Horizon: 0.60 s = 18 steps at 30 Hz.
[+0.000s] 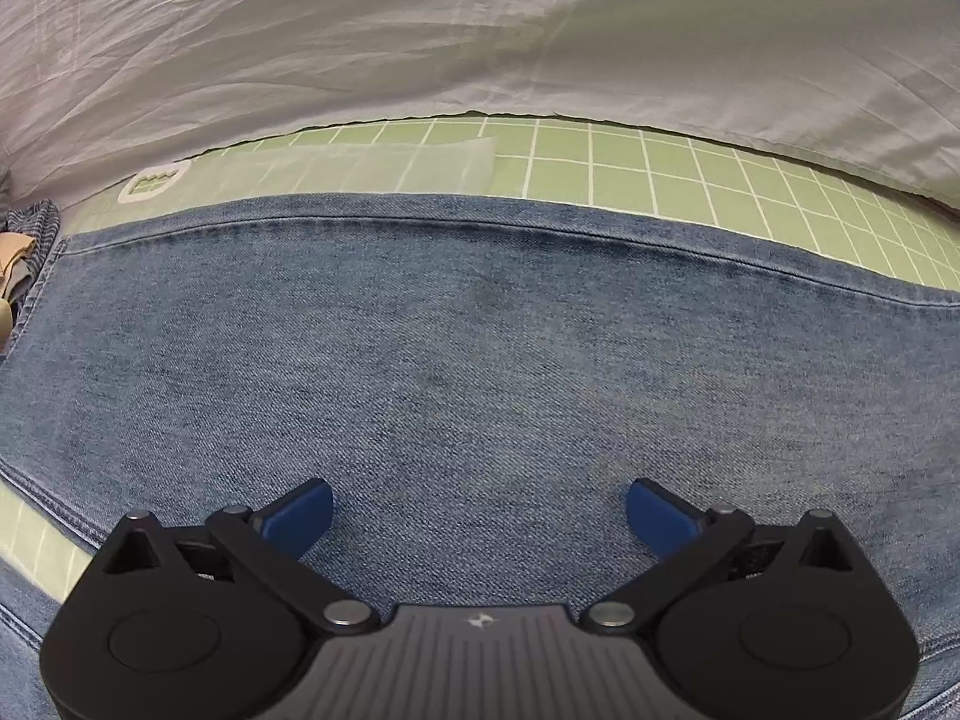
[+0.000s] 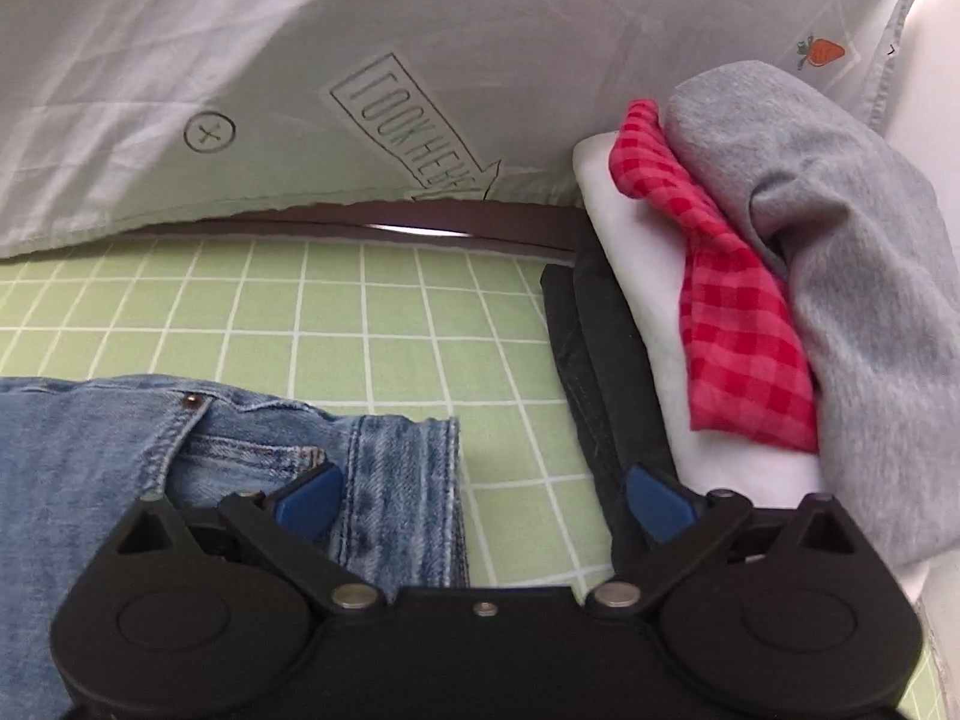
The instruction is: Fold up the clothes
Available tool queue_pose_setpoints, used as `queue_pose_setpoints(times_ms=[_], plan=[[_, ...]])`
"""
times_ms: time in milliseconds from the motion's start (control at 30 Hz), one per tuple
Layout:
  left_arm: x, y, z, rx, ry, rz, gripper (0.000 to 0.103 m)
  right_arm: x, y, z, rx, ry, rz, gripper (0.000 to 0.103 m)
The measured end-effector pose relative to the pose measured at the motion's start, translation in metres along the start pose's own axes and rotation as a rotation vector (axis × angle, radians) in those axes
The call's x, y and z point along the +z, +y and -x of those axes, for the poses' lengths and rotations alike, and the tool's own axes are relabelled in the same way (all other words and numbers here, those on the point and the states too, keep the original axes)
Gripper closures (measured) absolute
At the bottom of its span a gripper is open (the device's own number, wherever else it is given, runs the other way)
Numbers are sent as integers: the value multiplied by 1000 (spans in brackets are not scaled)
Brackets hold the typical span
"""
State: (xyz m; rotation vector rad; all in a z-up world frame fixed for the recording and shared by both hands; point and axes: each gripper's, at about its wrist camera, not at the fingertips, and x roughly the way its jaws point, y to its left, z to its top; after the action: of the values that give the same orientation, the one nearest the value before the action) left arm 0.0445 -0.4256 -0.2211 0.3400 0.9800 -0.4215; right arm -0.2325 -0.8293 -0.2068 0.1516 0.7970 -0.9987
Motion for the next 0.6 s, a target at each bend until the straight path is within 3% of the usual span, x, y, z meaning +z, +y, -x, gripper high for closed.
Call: queue_pose_setpoints(times_ms=[200,400,600], plan=[[-4,8,33,-21,-88,19,0,-29,-17,80,48,-47,-55,1],[-33,28,61,-40,-111,72,0,-107,-36,141,26,70,-252,1],[-76,49,74,-48,-68,120,0,-184,-48,184,49,150,-477,1]])
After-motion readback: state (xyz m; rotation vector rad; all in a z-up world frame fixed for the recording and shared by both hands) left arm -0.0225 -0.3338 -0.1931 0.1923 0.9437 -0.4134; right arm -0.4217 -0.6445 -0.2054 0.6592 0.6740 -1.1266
